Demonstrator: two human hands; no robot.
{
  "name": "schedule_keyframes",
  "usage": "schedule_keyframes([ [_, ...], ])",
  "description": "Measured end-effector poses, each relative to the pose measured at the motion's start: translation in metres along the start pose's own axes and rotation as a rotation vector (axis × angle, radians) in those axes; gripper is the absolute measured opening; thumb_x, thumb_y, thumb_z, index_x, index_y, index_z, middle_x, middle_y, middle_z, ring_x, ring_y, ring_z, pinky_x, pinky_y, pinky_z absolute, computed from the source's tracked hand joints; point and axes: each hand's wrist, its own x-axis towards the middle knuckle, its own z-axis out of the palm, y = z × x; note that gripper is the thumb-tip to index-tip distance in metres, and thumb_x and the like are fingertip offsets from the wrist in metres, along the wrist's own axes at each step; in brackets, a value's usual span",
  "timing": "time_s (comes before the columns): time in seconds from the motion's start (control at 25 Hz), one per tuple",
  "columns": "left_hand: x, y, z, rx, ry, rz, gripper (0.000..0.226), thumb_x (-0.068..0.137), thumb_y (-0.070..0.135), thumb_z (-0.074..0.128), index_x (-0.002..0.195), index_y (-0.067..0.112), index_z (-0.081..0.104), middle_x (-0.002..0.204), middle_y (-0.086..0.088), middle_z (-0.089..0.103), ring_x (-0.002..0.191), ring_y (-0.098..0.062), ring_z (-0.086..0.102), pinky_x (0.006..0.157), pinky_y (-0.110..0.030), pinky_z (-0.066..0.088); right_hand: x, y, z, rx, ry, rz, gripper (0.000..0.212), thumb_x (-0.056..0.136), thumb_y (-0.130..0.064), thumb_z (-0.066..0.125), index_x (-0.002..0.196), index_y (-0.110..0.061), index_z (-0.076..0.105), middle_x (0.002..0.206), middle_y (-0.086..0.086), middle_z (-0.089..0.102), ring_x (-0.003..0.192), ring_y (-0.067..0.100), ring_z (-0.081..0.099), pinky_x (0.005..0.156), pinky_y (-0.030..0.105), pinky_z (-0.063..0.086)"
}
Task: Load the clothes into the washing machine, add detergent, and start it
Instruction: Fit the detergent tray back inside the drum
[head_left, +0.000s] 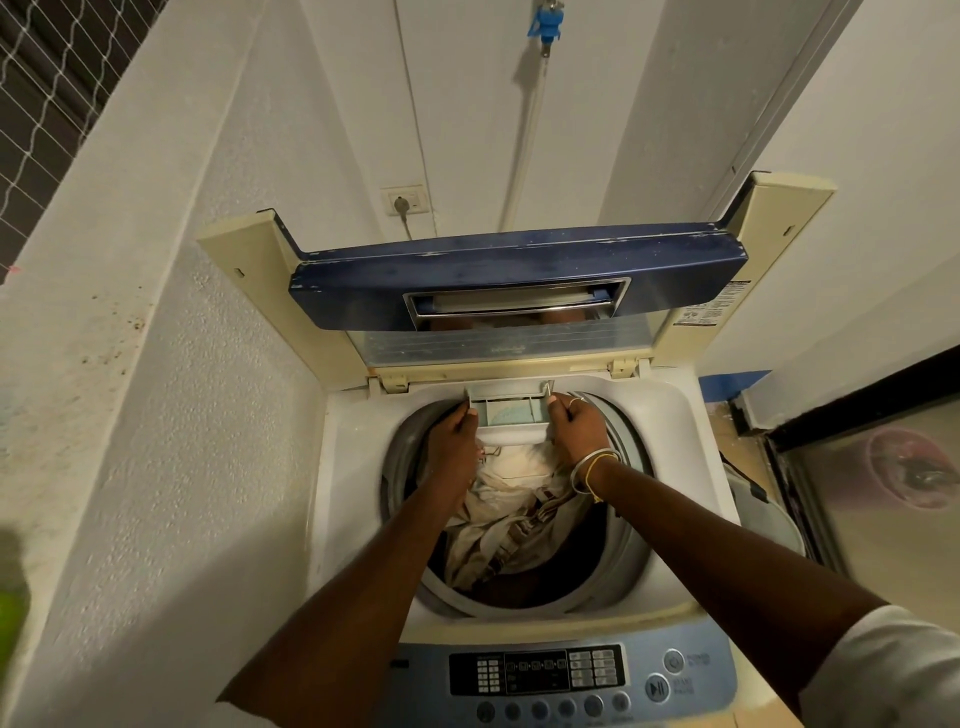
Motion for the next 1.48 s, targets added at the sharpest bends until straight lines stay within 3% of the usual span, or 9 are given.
schedule_keyframes([
  [0.24, 0.000, 0.001, -0.001, 0.000, -0.005, 0.028, 0.040, 0.103, 0.034, 0.048, 0.140, 0.021, 0.054, 0.083, 0.005, 0.061, 0.069, -0.011, 0.056, 0.070, -0.032, 0.051, -0.005, -0.006, -0.006, 0.018, 0.007, 0.011, 0.041, 0.101, -0.031, 0.049, 0.073, -0.003, 0.063, 0.072, 0.019, 0.065, 0.066, 0.029, 0.058, 0.063, 0.032, 0.044],
  [0.44, 0.005, 0.002, 0.001, -0.003, 0.014, 0.009, 0.039, 0.102, 0.035, 0.048, 0.138, 0.020, 0.056, 0.084, 0.005, 0.061, 0.077, -0.020, 0.061, 0.078, -0.038, 0.054, -0.004, -0.014, -0.008, 0.007, -0.001, 0.025, 0.047, 0.100, -0.035, 0.049, 0.073, 0.000, 0.064, 0.070, 0.019, 0.067, 0.066, 0.032, 0.062, 0.064, 0.035, 0.048],
  [0.6, 0.005, 0.003, 0.003, -0.044, 0.003, 0.026, 0.041, 0.102, 0.034, 0.048, 0.141, 0.020, 0.054, 0.086, 0.011, 0.062, 0.085, -0.020, 0.063, 0.091, -0.052, 0.056, -0.004, -0.014, -0.009, 0.010, 0.004, 0.030, 0.048, 0.100, -0.037, 0.049, 0.070, -0.002, 0.064, 0.068, 0.018, 0.067, 0.068, 0.034, 0.063, 0.067, 0.038, 0.050],
  [0.8, 0.008, 0.008, 0.004, -0.092, 0.013, 0.017, 0.042, 0.103, 0.027, 0.048, 0.143, 0.019, 0.050, 0.124, 0.006, 0.056, 0.093, -0.014, 0.063, 0.091, -0.052, 0.056, -0.004, -0.016, -0.008, 0.009, 0.008, 0.036, 0.048, 0.100, -0.037, 0.048, 0.070, -0.003, 0.064, 0.068, 0.016, 0.067, 0.068, 0.032, 0.063, 0.069, 0.038, 0.051],
  [0.96, 0.012, 0.011, 0.004, -0.116, 0.069, 0.005, 0.037, 0.101, 0.025, 0.053, 0.137, 0.017, 0.056, 0.110, 0.008, 0.061, 0.094, -0.017, 0.062, 0.094, -0.049, 0.055, -0.001, -0.018, -0.007, 0.008, 0.015, 0.012, 0.044, 0.100, -0.033, 0.050, 0.068, -0.006, 0.061, 0.065, 0.017, 0.063, 0.065, 0.034, 0.059, 0.066, 0.039, 0.049],
  [1.16, 0.015, 0.008, 0.006, -0.124, 0.173, 0.019, 0.027, 0.098, 0.029, 0.058, 0.117, 0.010, 0.063, 0.092, 0.000, 0.065, 0.075, -0.014, 0.059, 0.071, -0.034, 0.051, -0.001, -0.009, 0.000, 0.028, 0.010, -0.009, 0.028, 0.099, -0.030, 0.053, 0.075, -0.019, 0.063, 0.065, 0.003, 0.062, 0.063, 0.021, 0.059, 0.066, 0.031, 0.048],
  [1.32, 0.016, 0.008, 0.008, -0.126, 0.218, 0.049, 0.018, 0.097, 0.027, 0.060, 0.111, 0.016, 0.059, 0.097, 0.001, 0.064, 0.075, -0.011, 0.059, 0.061, -0.023, 0.048, -0.008, -0.014, 0.001, -0.004, 0.046, -0.040, 0.027, 0.101, -0.029, 0.051, 0.084, -0.017, 0.068, 0.069, -0.006, 0.059, 0.065, -0.001, 0.053, 0.060, 0.010, 0.037],
  [1.4, 0.018, 0.006, 0.008, -0.131, 0.214, 0.055, 0.018, 0.097, 0.026, 0.060, 0.111, 0.016, 0.058, 0.095, 0.001, 0.064, 0.073, -0.012, 0.059, 0.057, -0.023, 0.047, -0.009, -0.017, 0.001, -0.005, 0.055, -0.007, 0.031, 0.101, -0.030, 0.050, 0.077, -0.017, 0.064, 0.066, -0.007, 0.055, 0.063, 0.000, 0.051, 0.057, 0.012, 0.034],
  [1.48, 0.018, 0.007, 0.007, -0.129, 0.207, 0.049, 0.018, 0.097, 0.024, 0.060, 0.111, 0.014, 0.058, 0.091, 0.001, 0.063, 0.069, -0.012, 0.058, 0.055, -0.022, 0.048, -0.005, -0.019, 0.002, -0.004, 0.057, 0.018, 0.037, 0.101, -0.030, 0.050, 0.067, -0.019, 0.057, 0.061, -0.005, 0.053, 0.059, 0.008, 0.050, 0.056, 0.023, 0.034],
])
